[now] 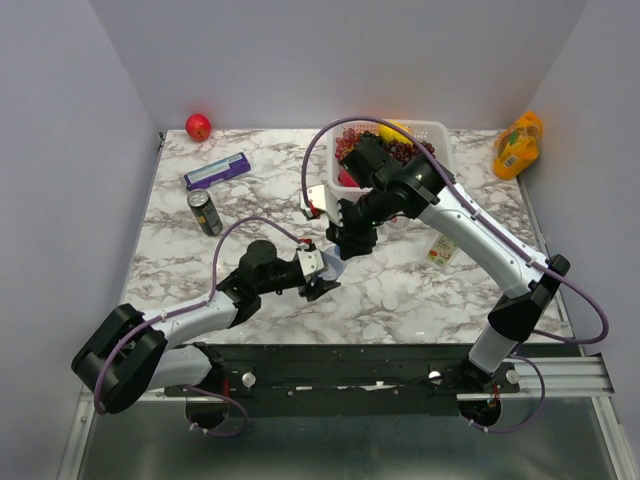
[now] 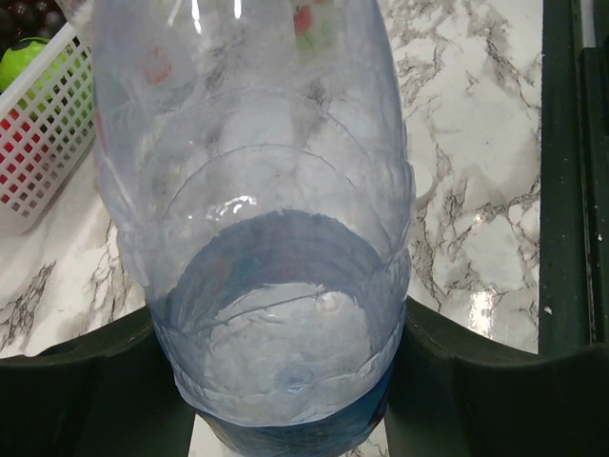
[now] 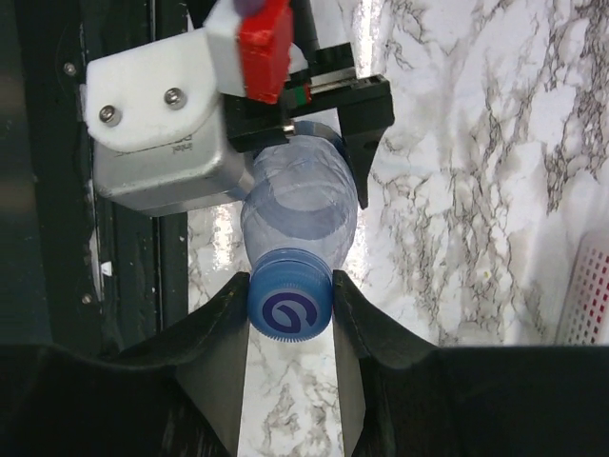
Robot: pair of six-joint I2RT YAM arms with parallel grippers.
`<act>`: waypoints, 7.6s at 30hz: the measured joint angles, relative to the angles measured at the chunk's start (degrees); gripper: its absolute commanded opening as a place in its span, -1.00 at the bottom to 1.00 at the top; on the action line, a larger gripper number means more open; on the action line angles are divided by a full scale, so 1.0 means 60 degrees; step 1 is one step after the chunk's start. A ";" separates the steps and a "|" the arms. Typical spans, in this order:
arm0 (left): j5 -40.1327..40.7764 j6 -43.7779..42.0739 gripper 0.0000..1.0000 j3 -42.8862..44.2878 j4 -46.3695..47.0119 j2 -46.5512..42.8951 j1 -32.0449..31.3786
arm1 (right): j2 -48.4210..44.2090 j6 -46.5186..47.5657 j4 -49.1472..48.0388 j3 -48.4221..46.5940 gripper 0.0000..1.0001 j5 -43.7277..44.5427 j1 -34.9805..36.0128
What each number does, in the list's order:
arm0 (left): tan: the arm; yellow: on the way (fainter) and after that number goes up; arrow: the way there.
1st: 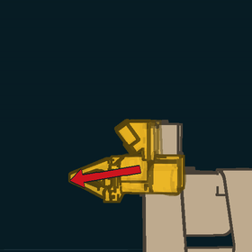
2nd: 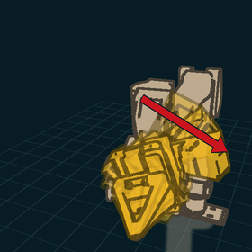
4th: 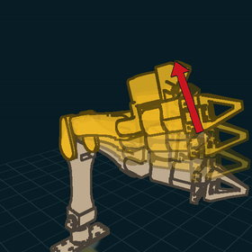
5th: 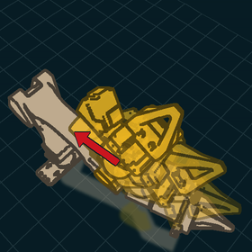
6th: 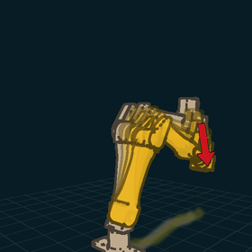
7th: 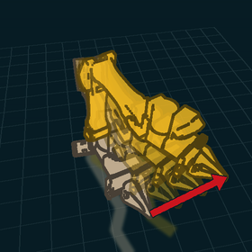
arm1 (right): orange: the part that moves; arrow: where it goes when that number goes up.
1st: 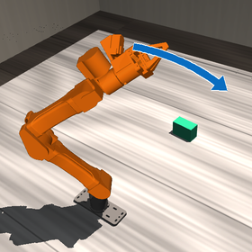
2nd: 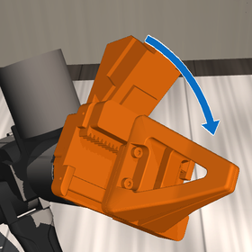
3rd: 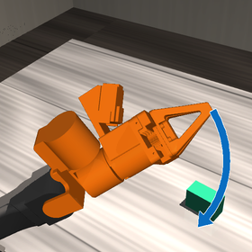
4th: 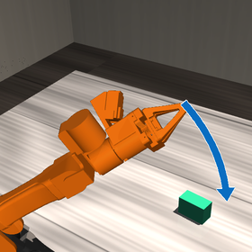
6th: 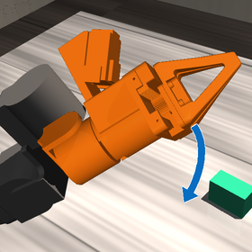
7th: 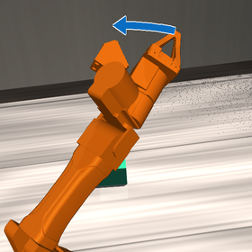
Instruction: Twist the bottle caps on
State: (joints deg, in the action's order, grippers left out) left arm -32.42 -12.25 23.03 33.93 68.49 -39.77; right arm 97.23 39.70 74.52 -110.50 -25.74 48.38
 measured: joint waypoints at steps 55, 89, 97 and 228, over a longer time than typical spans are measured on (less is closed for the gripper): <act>0.2951 0.0860 0.97 0.0729 -0.1443 0.0197 -0.0306 | 0.2302 -0.2313 0.0801 -0.2801 -0.76 0.0510 -0.1096; 0.4612 0.2579 0.97 0.1100 -0.4466 -0.0750 0.0823 | 0.4171 -0.1687 0.0306 -0.2696 0.24 0.2608 -0.2248; 0.4422 0.2473 0.97 0.1399 -0.4462 -0.0586 0.0871 | 0.4171 -0.1672 0.0233 -0.2619 0.32 0.2648 -0.2317; -0.3570 -0.3133 0.97 0.4532 -0.8655 -0.0073 -0.0160 | -0.4430 0.8127 0.1038 0.3202 -0.99 -0.0368 0.0729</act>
State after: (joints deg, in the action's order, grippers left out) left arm -53.84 -31.05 50.22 -18.00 68.05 -40.73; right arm 70.65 88.47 80.75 -91.29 -27.94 52.75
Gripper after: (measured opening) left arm 0.985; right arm 0.444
